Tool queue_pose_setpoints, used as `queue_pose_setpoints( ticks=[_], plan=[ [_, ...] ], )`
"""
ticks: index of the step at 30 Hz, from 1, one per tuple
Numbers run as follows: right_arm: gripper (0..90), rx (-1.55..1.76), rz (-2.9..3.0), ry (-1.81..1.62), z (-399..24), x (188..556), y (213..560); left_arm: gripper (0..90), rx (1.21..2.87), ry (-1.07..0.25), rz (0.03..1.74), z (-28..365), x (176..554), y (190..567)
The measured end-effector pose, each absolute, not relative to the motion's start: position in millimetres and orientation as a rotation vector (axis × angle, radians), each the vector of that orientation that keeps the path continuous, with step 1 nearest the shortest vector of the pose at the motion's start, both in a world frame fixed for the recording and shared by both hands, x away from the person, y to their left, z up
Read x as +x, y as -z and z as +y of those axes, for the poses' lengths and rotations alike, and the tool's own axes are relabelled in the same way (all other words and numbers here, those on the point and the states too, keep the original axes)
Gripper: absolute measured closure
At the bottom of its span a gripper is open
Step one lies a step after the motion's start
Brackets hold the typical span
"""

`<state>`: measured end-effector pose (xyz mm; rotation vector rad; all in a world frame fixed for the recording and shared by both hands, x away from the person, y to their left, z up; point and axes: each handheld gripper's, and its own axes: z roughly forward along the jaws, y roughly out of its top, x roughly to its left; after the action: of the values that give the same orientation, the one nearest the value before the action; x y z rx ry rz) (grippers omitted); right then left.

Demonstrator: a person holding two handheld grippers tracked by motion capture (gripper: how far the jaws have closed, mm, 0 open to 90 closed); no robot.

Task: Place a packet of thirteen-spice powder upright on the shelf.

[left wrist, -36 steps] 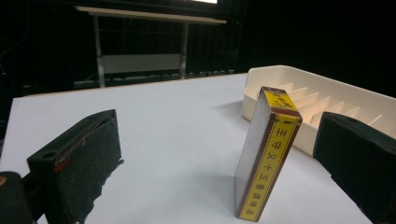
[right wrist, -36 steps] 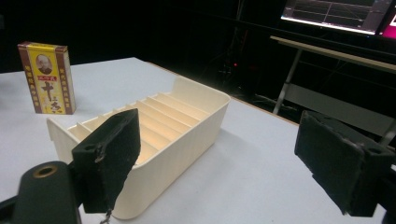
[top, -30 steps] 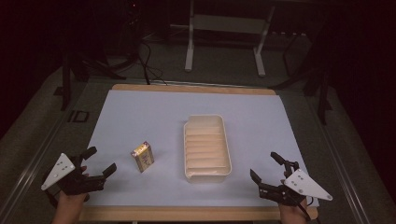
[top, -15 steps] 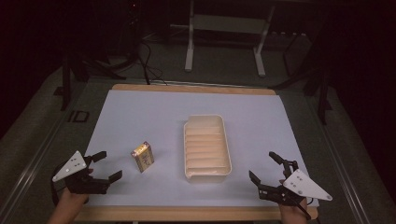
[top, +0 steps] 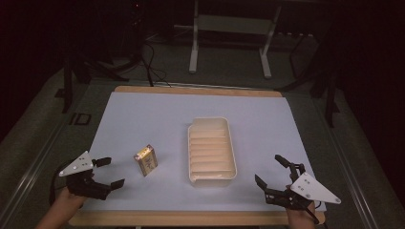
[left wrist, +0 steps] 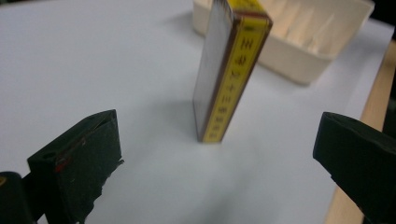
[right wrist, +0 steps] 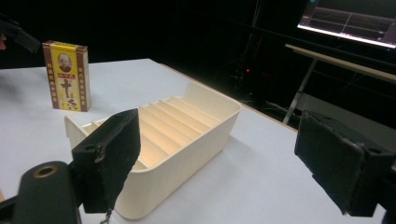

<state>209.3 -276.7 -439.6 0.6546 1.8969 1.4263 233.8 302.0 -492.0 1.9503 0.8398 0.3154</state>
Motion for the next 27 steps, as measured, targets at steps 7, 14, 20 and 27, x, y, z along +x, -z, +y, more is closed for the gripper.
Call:
queue_pose_setpoints(
  ticks=[7, 14, 20, 27],
  plan=[
    [14.5, 0.667, 1.909, -1.422, -276, 210, 440, 1.2, 2.104, -0.265, 0.887, 298, 237, 481],
    [14.5, 0.665, 1.911, -1.413, -275, 208, 440, 1.3, 2.212, -0.254, 0.947, 297, 240, 470],
    [14.5, 0.663, 1.918, -1.410, -274, 208, 440, 1.2, 2.336, -0.205, 0.984, 291, 242, 464],
    [14.5, 0.659, 1.924, -1.408, -273, 208, 440, 1.2, 2.433, -0.110, 1.022, 285, 244, 458]
  ],
)
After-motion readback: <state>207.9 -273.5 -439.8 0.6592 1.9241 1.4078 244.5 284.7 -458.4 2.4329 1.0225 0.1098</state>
